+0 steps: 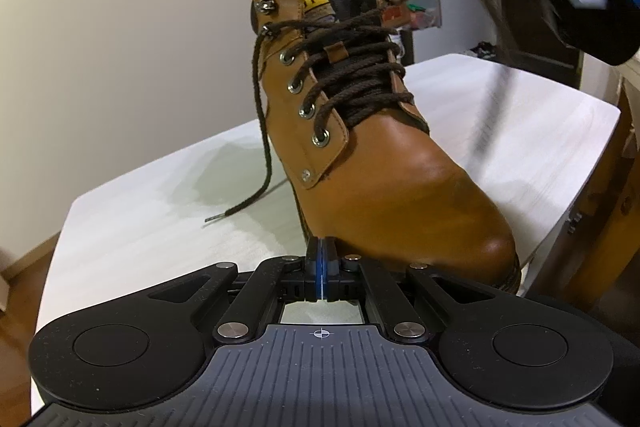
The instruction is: Lace up shoes with both hands
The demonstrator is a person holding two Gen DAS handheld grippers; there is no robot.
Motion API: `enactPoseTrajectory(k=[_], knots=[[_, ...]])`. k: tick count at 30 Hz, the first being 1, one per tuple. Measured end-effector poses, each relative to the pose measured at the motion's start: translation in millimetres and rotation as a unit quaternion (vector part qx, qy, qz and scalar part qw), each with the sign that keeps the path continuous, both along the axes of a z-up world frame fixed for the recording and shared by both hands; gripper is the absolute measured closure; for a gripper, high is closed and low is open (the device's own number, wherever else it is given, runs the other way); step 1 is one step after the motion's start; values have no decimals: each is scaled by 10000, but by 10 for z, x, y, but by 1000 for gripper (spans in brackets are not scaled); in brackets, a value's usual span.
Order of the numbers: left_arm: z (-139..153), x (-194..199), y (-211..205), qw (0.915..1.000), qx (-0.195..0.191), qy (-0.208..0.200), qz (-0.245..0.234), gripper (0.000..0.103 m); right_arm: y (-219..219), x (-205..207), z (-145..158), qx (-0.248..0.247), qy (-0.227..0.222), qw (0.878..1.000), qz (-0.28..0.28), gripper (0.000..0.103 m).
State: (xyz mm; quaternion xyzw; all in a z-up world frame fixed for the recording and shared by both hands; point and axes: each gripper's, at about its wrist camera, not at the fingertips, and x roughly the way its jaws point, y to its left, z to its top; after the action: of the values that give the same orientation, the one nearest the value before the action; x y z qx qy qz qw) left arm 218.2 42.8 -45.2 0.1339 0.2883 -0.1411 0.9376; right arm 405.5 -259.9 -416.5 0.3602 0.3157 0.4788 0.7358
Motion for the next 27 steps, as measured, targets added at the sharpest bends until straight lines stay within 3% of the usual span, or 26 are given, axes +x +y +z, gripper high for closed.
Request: enactPoseTrajectory(k=[1, 3, 11, 15, 17, 19, 21, 23, 24, 27], knots=[[7, -12, 5, 10000, -18, -10, -2, 102, 57, 56, -25, 280, 123, 9995, -36, 101], [26, -40, 19, 10000, -39, -22, -18, 101, 148, 121, -60, 269, 115, 9995, -146, 101], [52, -93, 39, 9999, -44, -74, -95, 100, 208, 141, -273, -1330, -133, 9888, -666, 97], [79, -128, 114, 9997, -127, -176, -54, 96, 189, -16, -236, -2591, -407, 9628, -645, 87], [111, -145, 197, 9995, -194, -248, 16, 96, 275, -151, -141, -3598, -1045, 9240, -767, 87], [114, -131, 262, 9993, -283, -241, -16, 96, 400, -310, -39, -4140, -1859, 8880, -738, 87], [118, -116, 328, 9990, -372, -235, -49, 96, 521, -436, 28, -4294, -2462, 8675, -500, 86], [121, -101, 393, 9986, -460, -229, -81, 96, 751, -509, 65, -4337, -3123, 8451, 140, 85], [123, -94, 426, 9984, -505, -226, -97, 96, 821, -504, 53, -4379, -3259, 8374, 291, 85], [121, -75, 501, 9978, -608, -219, -168, 96, 1083, -484, -13, -4745, -3875, 7844, 972, 85]])
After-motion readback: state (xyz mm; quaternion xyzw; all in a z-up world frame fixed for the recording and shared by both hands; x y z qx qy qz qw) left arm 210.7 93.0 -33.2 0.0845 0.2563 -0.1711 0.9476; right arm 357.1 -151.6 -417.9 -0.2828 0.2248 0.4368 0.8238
